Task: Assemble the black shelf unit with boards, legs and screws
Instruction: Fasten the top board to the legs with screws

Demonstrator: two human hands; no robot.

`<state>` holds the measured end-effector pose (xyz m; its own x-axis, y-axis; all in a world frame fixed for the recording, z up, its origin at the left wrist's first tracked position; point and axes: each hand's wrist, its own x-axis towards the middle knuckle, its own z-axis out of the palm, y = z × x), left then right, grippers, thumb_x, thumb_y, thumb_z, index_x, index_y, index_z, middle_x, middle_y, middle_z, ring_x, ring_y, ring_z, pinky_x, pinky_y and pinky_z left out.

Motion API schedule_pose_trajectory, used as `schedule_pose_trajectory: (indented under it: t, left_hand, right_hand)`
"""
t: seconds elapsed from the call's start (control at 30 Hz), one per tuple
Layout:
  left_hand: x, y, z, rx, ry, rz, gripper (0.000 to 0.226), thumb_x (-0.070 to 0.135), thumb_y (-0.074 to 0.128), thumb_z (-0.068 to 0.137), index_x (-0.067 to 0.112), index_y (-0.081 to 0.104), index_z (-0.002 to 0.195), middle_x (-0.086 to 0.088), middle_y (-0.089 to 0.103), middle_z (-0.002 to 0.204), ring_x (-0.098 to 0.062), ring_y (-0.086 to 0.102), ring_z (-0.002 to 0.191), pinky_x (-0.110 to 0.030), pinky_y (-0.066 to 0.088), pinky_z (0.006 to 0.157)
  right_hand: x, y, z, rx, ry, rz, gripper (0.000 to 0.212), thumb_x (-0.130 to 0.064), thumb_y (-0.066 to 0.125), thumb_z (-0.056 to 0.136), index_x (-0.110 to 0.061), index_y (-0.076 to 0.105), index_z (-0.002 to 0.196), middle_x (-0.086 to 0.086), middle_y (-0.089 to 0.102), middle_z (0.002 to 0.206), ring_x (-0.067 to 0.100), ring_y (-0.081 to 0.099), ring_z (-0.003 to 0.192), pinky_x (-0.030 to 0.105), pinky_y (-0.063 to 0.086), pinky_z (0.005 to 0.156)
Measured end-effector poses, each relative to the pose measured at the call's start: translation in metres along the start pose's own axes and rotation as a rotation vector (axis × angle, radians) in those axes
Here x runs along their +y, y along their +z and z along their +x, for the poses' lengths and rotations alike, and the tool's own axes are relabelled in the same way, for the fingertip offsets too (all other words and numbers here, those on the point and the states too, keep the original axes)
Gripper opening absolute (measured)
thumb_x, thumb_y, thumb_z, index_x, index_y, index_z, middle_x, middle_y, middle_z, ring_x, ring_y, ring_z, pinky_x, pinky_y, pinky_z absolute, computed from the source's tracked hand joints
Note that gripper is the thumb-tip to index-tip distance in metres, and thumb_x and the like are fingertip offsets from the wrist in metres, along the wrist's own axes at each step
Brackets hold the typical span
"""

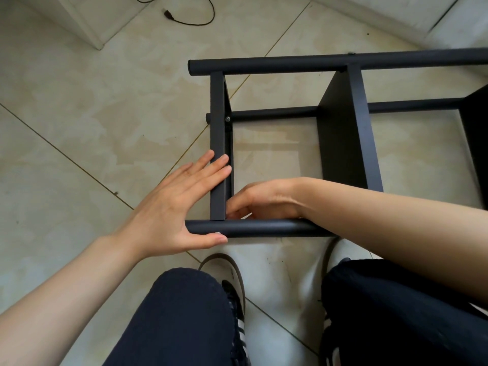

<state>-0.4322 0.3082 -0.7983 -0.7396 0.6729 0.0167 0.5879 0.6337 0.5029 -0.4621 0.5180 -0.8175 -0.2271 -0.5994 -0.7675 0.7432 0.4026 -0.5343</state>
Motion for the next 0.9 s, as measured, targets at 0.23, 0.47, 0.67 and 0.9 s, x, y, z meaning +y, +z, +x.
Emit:
schedule_pose_trajectory:
  t: [0.23, 0.47, 0.67, 0.9]
  left_hand:
    - [-0.0004, 0.0003, -0.0006, 0.003, -0.006, -0.027, 0.098, 0.066, 0.066, 0.080, 0.017, 0.031, 0.157, 0.007, 0.022, 0.167, -0.015, 0.014, 0.156, -0.037, 0.022, 0.124]
    - [-0.0002, 0.0003, -0.0012, 0.009, -0.007, -0.040, 0.096, 0.065, 0.066, 0.081, 0.018, 0.032, 0.157, 0.007, 0.023, 0.167, -0.016, 0.015, 0.156, -0.048, 0.029, 0.120]
    - [-0.0003, 0.0002, -0.0005, 0.010, 0.004, -0.031, 0.095, 0.064, 0.065, 0.081, 0.016, 0.032, 0.157, 0.005, 0.024, 0.167, -0.016, 0.014, 0.156, -0.038, 0.025, 0.123]
    - [-0.0008, 0.0021, -0.0007, 0.011, 0.008, -0.038, 0.095, 0.063, 0.066, 0.081, 0.016, 0.032, 0.157, 0.006, 0.023, 0.167, -0.017, 0.014, 0.156, -0.039, 0.025, 0.123]
  right_hand:
    - [0.0004, -0.0042, -0.0027, -0.010, 0.008, 0.025, 0.017, -0.020, 0.053, 0.098, -0.012, 0.066, 0.091, 0.000, 0.066, 0.081, 0.013, 0.061, 0.079, 0.024, 0.049, 0.077]
    - [-0.0007, 0.0027, 0.0015, 0.032, -0.032, -0.029, 0.010, -0.014, 0.055, 0.095, -0.007, 0.062, 0.093, 0.009, 0.060, 0.094, 0.020, 0.055, 0.093, 0.032, 0.045, 0.091]
    - [0.0002, -0.0041, -0.0035, -0.023, -0.012, 0.027, 0.016, -0.019, 0.053, 0.098, -0.013, 0.067, 0.092, -0.001, 0.069, 0.079, 0.010, 0.063, 0.075, 0.025, 0.050, 0.077]
    - [-0.0007, -0.0001, -0.0004, -0.001, -0.033, -0.018, 0.016, -0.017, 0.054, 0.097, -0.008, 0.065, 0.104, 0.006, 0.065, 0.094, 0.016, 0.059, 0.091, 0.031, 0.047, 0.094]
